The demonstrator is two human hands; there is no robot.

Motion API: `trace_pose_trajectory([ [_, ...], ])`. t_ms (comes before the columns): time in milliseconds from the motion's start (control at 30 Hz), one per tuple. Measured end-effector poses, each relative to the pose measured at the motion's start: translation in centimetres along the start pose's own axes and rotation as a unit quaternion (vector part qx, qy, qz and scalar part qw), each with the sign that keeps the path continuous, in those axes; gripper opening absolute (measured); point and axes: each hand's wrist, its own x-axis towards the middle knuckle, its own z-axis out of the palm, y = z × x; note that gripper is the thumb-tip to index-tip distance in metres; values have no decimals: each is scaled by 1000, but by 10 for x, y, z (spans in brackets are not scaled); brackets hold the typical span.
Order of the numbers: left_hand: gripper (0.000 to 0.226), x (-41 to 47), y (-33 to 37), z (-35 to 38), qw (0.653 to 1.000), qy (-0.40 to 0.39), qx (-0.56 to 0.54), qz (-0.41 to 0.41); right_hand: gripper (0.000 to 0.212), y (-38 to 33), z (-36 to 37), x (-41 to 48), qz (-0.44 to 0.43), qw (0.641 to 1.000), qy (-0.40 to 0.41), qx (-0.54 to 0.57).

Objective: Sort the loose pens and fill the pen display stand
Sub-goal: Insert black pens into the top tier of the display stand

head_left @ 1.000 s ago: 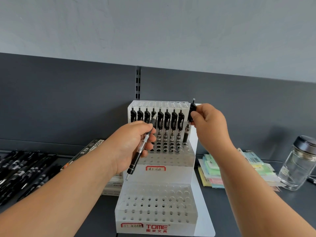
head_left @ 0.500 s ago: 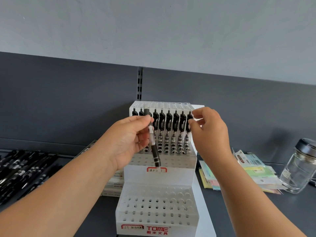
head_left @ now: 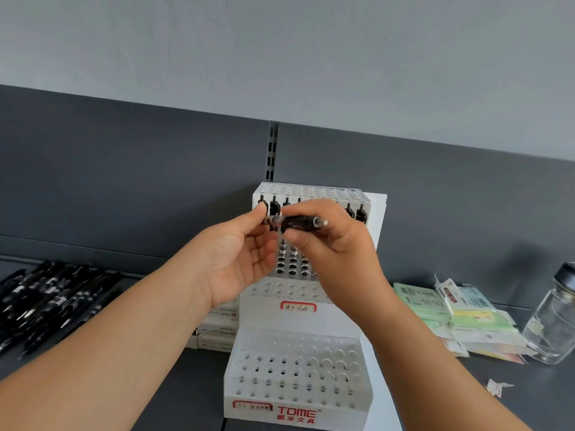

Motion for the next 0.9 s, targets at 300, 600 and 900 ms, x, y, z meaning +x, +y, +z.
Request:
trace_pose_trajectory([
  [300,7,-1,-13,-34,872,76,435,212,14,1,-4,27,74,991,109,-17],
  [600,33,4,-26,-57,804,81,559,184,12,8,19,39,120,986,27,-109],
  [900,29,10,-25,-60,812,71,551,179,17,18,38,47,170,965,-59,-193],
])
